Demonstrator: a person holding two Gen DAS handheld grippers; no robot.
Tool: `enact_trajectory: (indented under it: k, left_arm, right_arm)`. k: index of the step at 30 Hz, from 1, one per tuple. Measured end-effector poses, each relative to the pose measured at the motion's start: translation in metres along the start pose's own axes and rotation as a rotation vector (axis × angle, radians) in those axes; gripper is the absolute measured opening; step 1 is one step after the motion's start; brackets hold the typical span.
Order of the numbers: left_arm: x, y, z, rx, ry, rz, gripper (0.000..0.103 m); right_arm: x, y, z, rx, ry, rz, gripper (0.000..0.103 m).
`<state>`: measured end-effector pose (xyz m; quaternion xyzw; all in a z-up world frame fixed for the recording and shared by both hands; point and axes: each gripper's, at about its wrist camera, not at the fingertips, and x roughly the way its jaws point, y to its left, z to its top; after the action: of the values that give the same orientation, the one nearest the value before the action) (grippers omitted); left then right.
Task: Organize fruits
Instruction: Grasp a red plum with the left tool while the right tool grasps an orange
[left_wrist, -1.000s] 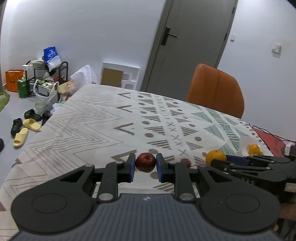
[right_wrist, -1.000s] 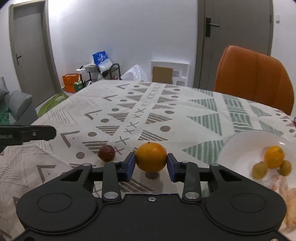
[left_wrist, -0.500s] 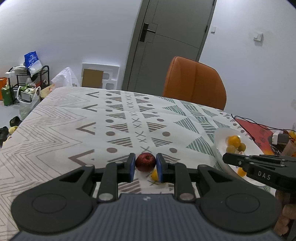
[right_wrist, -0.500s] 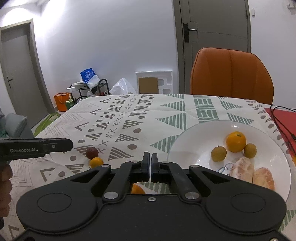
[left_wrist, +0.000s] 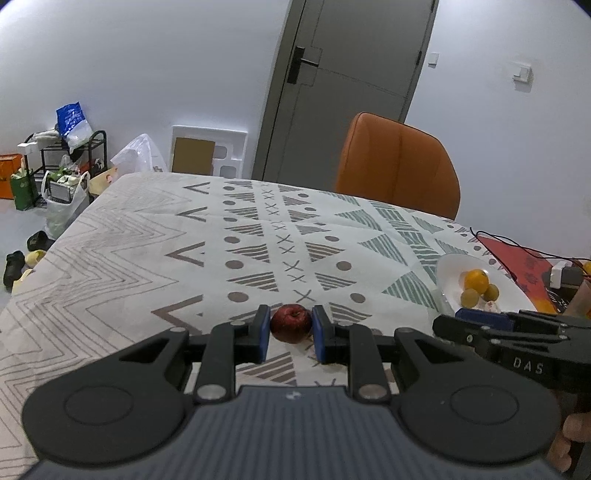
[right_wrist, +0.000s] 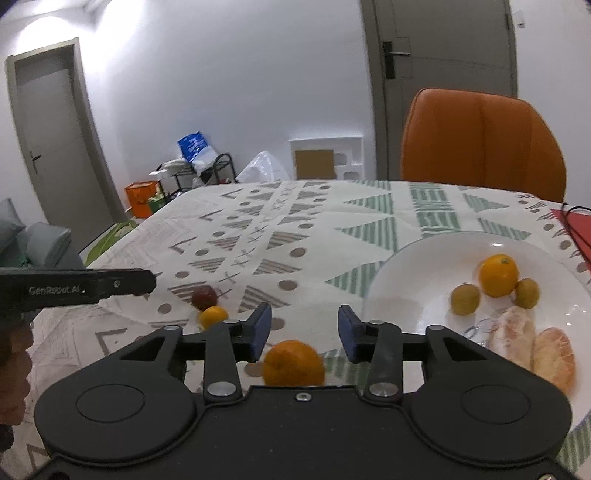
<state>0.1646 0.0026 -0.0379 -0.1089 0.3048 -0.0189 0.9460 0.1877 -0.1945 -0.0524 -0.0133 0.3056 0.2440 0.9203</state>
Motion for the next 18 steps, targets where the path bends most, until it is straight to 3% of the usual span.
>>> enact_trajectory:
  k: [2,7,9,10,18]
  left_arm:
    - [0.0,0.003,0.0,-0.003,0.001,0.002,0.022]
    - [0.001,0.006,-0.001,-0.01,0.002,-0.005,0.022]
    - [0.001,0.006,-0.002,-0.01,0.004,-0.011,0.022]
    - [0.001,0.006,-0.003,-0.009,0.005,-0.016,0.022]
    - [0.006,-0.003,-0.005,0.0,0.021,-0.039,0.022]
  right_arm:
    - [0.003,0.006,-0.002,-0.021,0.015,0.013,0.05]
    - [0.011,0.014,-0.012,-0.053,0.066,0.012,0.052]
    - [0.015,0.014,-0.017,-0.052,0.087,0.009,0.048]
    - [0.016,0.015,-0.018,-0.058,0.089,-0.008,0.038]
    - [-0.006,0.005,-0.013,-0.024,0.02,-0.038,0.037]
